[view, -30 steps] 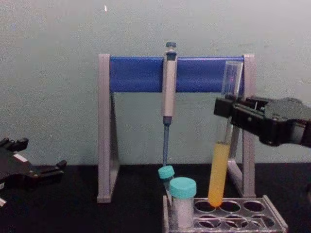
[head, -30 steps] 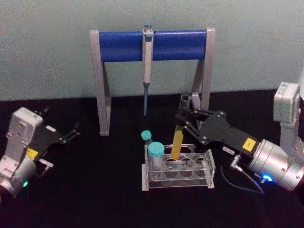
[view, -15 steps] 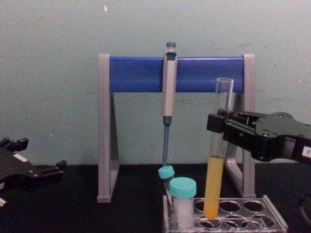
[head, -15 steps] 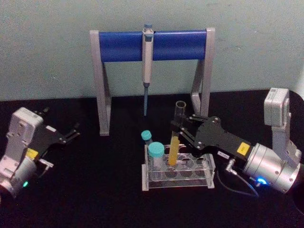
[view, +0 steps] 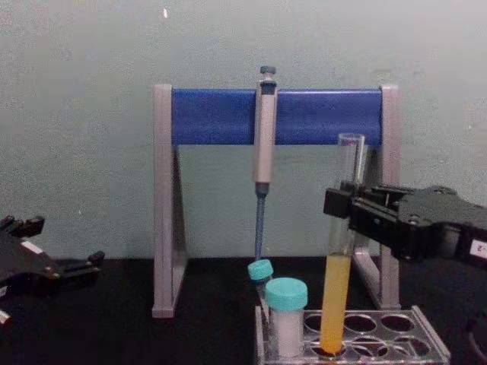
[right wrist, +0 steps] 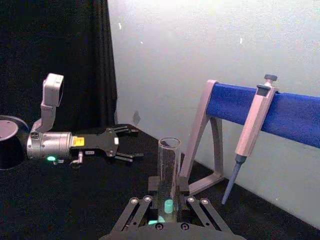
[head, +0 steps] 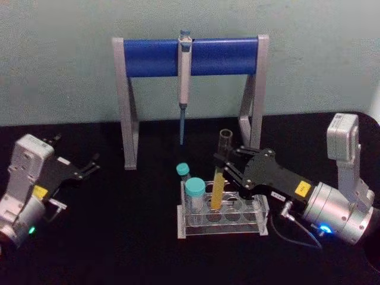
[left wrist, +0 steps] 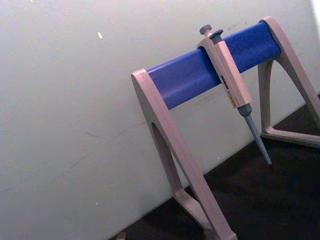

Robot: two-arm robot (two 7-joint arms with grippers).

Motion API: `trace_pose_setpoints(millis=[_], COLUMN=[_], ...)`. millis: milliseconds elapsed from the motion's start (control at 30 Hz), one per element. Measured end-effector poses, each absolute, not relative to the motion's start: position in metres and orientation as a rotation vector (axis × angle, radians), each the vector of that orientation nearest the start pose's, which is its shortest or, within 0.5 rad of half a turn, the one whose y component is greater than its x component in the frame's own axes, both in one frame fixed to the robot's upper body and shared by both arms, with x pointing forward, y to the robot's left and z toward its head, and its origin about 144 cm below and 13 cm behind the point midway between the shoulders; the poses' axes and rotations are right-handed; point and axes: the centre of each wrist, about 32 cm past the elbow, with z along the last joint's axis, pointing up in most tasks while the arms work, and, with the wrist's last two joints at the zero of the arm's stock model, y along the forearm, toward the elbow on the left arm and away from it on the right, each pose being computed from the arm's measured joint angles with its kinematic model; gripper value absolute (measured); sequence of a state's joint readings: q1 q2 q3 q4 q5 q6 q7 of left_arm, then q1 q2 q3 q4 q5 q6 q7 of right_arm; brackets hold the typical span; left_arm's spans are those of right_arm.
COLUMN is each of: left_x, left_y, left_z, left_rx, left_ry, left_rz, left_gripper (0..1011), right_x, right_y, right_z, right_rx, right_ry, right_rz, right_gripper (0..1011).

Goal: Pick up the test tube from the test tube rack, shake it, then place it back into the test tube rack.

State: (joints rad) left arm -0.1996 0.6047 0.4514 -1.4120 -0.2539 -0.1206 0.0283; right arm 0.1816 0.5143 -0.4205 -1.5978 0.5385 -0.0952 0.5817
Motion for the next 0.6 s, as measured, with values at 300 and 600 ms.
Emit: trace_pose_setpoints(millis=[300,600], left_x=[0.489,0.489], left_y=[0.310,0.310], left_z=[1.140,1.140], left_rx=[0.304,0.304], left_ry=[-0.285,-0.285], left_rz=[1.248,1.248], left_gripper=[1001,1001], right_x=[0.485,0.487], right_y=[-0.253,-0.250], right_z=[1.177,1.171], right_rx=[0.045,0.038], right_ry=[-0.059,-0.044], right_rz=[-0.622,-0.626], right_gripper=[234,234])
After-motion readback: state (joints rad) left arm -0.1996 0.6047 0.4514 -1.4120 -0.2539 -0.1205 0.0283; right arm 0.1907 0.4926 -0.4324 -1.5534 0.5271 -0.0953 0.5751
